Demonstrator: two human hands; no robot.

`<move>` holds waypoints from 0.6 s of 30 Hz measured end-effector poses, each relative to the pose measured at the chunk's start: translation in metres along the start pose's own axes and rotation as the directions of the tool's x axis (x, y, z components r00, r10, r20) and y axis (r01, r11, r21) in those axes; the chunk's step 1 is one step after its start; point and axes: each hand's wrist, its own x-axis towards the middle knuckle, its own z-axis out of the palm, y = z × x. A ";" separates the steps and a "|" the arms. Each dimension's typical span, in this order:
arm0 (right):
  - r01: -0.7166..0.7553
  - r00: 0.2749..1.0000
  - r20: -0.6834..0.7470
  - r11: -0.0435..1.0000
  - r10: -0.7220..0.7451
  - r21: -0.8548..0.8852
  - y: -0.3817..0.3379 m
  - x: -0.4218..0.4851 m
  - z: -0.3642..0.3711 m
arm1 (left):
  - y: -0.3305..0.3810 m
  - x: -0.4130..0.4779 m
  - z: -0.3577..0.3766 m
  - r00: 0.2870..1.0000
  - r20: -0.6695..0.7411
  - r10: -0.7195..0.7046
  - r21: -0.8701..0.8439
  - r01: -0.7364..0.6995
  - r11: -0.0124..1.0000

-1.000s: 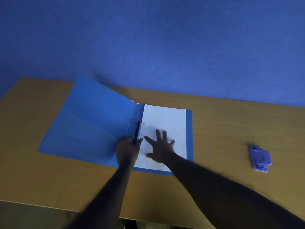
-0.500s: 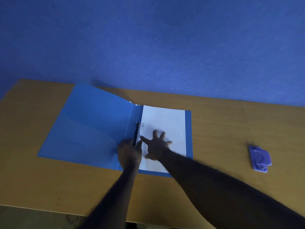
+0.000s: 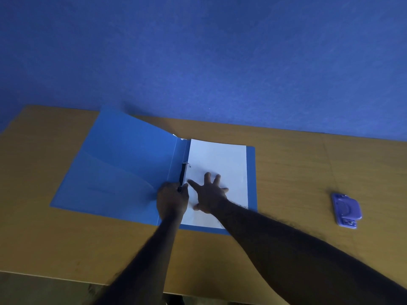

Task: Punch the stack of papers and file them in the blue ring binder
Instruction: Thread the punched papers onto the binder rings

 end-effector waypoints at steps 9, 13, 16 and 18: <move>0.100 0.968 -0.238 0.990 -0.074 0.100 0.028 -0.020 0.030 | 0.017 0.040 -0.015 0.978 0.172 -0.121 -0.001 0.123 0.992; 0.130 0.956 -0.278 0.983 -0.090 0.129 0.035 -0.026 0.034 | 0.020 0.049 -0.021 0.961 0.232 -0.153 0.032 0.149 0.988; 0.131 0.957 -0.277 0.979 -0.085 0.154 0.035 -0.025 0.034 | 0.019 0.052 -0.023 0.958 0.244 -0.151 0.033 0.148 0.988; 0.122 0.960 -0.269 0.978 -0.074 0.167 0.034 -0.024 0.034 | 0.019 0.051 -0.025 0.961 0.242 -0.135 0.011 0.136 0.991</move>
